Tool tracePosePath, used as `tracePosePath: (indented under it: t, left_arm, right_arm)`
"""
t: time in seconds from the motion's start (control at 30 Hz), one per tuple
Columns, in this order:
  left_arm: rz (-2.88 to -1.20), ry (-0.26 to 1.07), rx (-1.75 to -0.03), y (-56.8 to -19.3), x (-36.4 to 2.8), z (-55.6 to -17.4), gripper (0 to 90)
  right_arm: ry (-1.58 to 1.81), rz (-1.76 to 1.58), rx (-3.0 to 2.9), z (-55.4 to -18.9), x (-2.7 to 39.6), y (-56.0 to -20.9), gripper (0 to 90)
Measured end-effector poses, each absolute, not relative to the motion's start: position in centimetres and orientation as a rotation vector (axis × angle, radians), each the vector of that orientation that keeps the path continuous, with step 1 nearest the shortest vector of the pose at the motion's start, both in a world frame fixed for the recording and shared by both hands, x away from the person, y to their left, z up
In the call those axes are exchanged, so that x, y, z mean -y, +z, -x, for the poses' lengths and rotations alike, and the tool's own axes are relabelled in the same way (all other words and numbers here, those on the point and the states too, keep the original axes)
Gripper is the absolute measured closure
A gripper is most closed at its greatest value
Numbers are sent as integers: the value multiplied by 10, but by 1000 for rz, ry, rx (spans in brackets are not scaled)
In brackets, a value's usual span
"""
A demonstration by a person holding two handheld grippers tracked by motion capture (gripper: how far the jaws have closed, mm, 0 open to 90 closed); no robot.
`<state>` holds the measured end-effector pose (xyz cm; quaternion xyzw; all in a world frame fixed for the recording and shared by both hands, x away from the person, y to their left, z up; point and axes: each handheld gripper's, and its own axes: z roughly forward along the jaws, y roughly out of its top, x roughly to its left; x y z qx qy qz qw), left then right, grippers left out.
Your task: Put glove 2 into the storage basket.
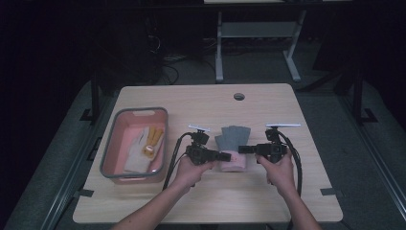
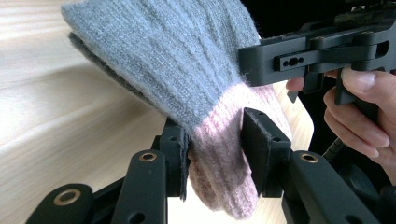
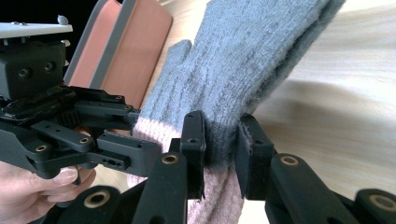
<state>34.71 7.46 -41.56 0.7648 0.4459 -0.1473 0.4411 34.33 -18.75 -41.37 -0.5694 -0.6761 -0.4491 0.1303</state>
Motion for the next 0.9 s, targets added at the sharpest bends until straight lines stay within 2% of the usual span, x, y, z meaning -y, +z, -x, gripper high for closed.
tracePosePath:
  t: [0.9]
  left_arm:
    - [-1870, -308, -1124, -395, -115, -348, 627]
  right_arm:
    - [-1318, 1566, 1998, -359, 148, -395, 747]
